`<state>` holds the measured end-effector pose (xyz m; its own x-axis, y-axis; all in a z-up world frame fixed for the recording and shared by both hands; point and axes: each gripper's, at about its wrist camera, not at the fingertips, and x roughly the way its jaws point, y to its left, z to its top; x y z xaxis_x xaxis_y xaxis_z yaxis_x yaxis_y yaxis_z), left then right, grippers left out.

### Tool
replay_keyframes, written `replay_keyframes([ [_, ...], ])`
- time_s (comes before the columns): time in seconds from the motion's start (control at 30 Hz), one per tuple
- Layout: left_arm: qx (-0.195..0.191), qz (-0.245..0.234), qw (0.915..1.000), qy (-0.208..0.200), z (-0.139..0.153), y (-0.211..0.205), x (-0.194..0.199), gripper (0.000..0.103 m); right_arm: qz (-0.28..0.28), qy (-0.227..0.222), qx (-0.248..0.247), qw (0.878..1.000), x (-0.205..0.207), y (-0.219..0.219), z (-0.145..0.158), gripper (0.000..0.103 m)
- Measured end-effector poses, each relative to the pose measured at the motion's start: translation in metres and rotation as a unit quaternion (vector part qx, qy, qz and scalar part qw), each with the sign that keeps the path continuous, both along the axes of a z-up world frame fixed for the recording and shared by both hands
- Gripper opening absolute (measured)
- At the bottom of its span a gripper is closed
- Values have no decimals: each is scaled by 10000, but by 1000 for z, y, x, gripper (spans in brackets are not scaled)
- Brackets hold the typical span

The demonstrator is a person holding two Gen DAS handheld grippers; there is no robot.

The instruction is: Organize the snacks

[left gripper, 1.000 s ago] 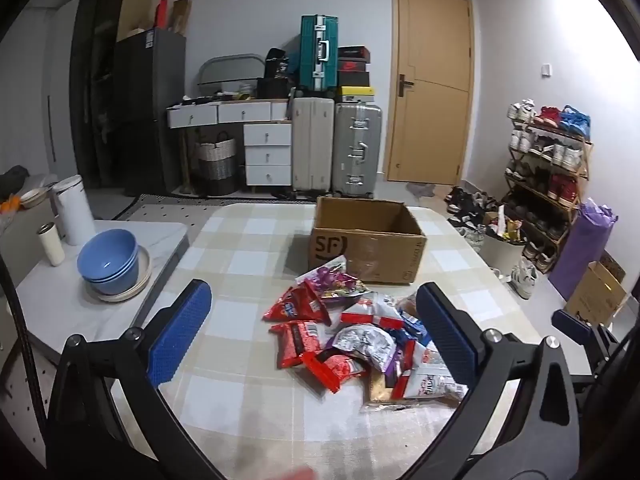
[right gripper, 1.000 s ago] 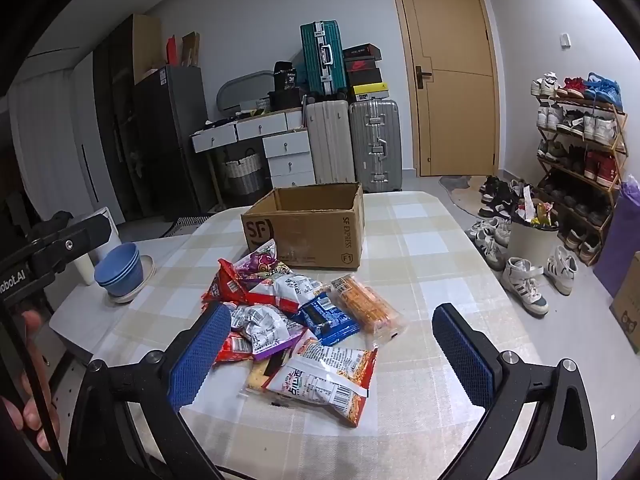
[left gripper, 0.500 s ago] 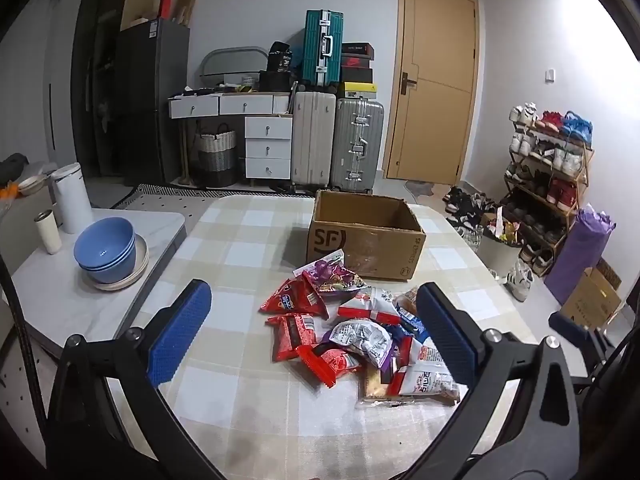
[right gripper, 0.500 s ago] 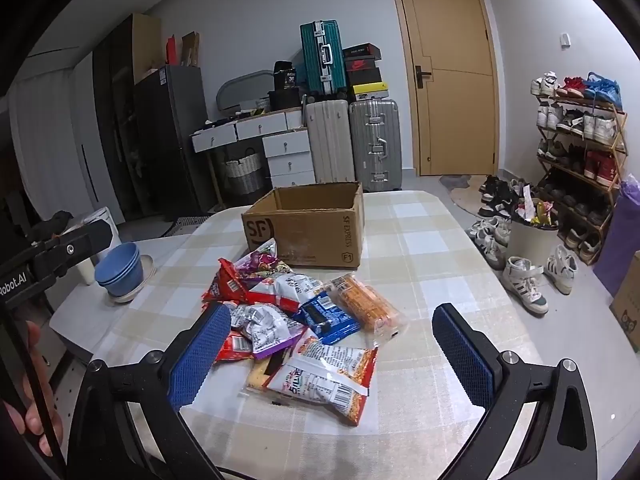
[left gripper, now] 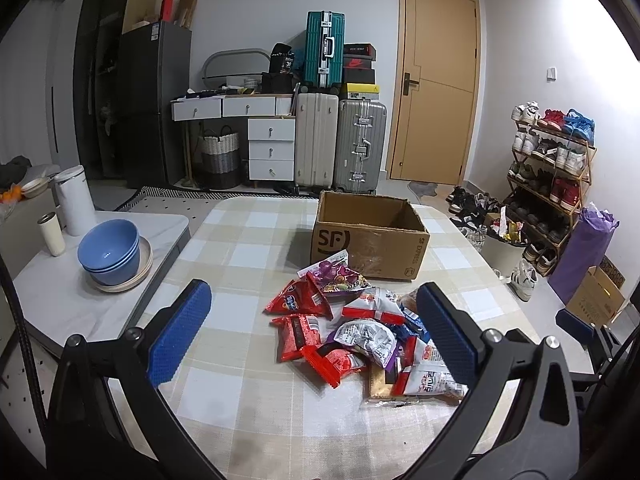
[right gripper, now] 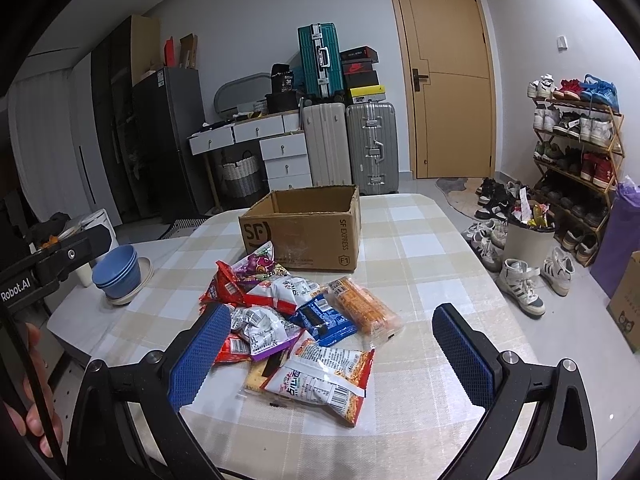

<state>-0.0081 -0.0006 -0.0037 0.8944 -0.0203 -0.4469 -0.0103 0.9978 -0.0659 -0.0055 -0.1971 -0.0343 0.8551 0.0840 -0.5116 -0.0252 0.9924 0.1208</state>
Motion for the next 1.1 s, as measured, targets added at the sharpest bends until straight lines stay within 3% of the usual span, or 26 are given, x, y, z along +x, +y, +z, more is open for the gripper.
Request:
replay_keyframes([
  [1.1,136,-140,9998,12,-2,-9,-1,102,56,86,27,9999,3,1,-9,103],
])
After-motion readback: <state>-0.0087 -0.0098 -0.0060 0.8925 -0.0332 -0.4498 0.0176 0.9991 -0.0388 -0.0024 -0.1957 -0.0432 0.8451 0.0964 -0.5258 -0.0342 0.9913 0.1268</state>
